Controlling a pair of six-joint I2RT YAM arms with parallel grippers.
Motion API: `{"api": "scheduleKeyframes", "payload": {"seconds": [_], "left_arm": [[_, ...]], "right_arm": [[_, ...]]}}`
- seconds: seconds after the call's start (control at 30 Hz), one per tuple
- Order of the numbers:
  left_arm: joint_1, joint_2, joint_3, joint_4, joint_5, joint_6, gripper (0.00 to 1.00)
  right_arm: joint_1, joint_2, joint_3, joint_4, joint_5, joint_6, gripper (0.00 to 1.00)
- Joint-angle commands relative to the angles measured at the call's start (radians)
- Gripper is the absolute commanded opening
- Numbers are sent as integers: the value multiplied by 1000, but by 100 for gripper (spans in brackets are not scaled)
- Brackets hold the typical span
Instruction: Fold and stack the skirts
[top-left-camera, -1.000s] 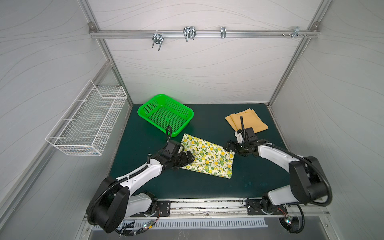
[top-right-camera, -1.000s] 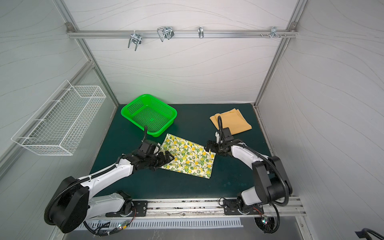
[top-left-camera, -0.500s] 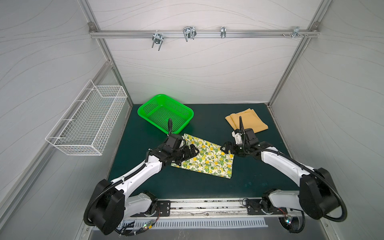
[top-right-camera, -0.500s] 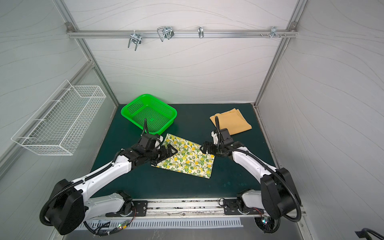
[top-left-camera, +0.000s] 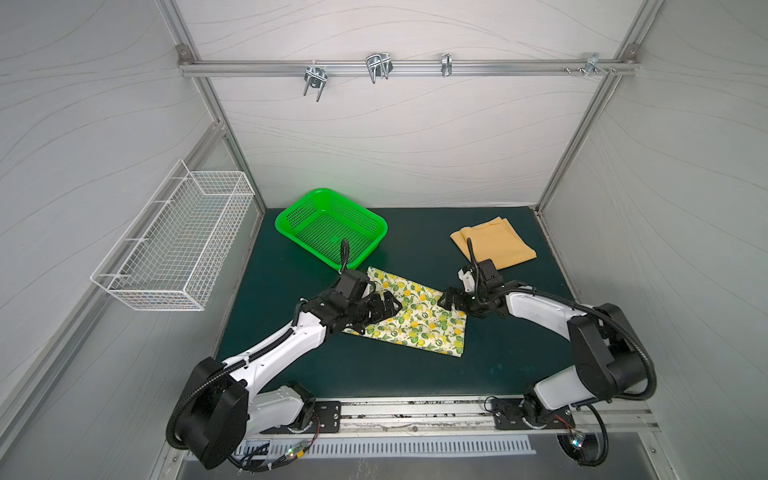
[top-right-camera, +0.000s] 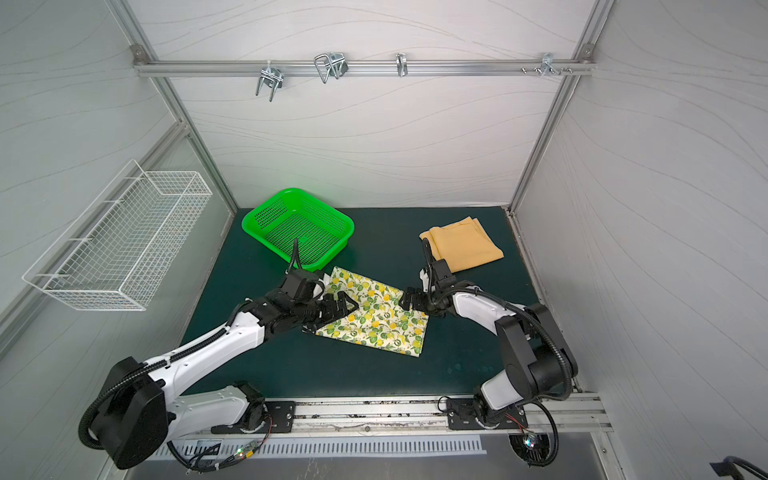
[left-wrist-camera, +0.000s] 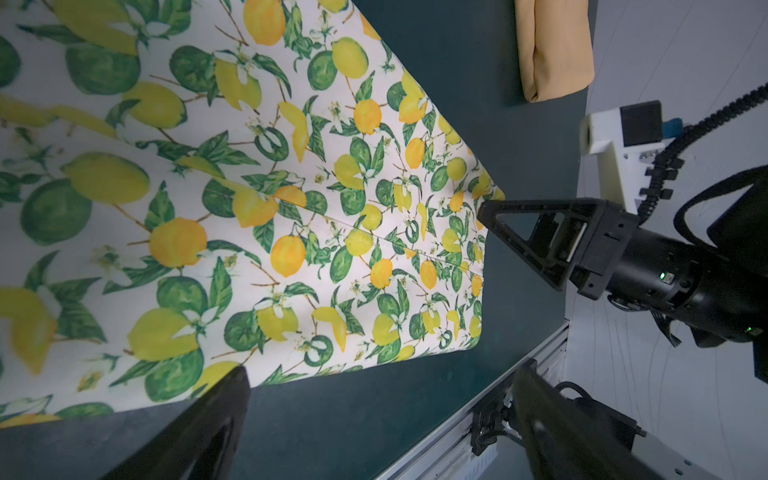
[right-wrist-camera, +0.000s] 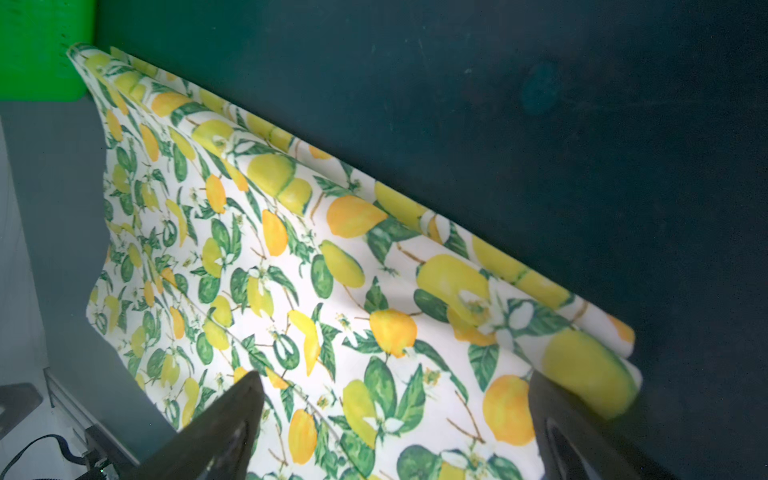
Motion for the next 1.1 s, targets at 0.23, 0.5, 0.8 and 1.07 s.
{"api": "scheduleKeyframes", "payload": {"seconds": [0.23,0.5,0.8,1.07], "left_arm": [[-116,54,19,69,-57,-29,99],[-248,192,82,156,-71,-54,99],[-346,352,190,250,-63,-72,99],[-388,539,327,332,-9,-81,99]], "right_arm": [[1,64,43,63,14,5,99],[-12,155,95,67,10,-9,99],[-12,187,123,74,-7,2,99],[-12,180,121,69,-16,4,99]]}}
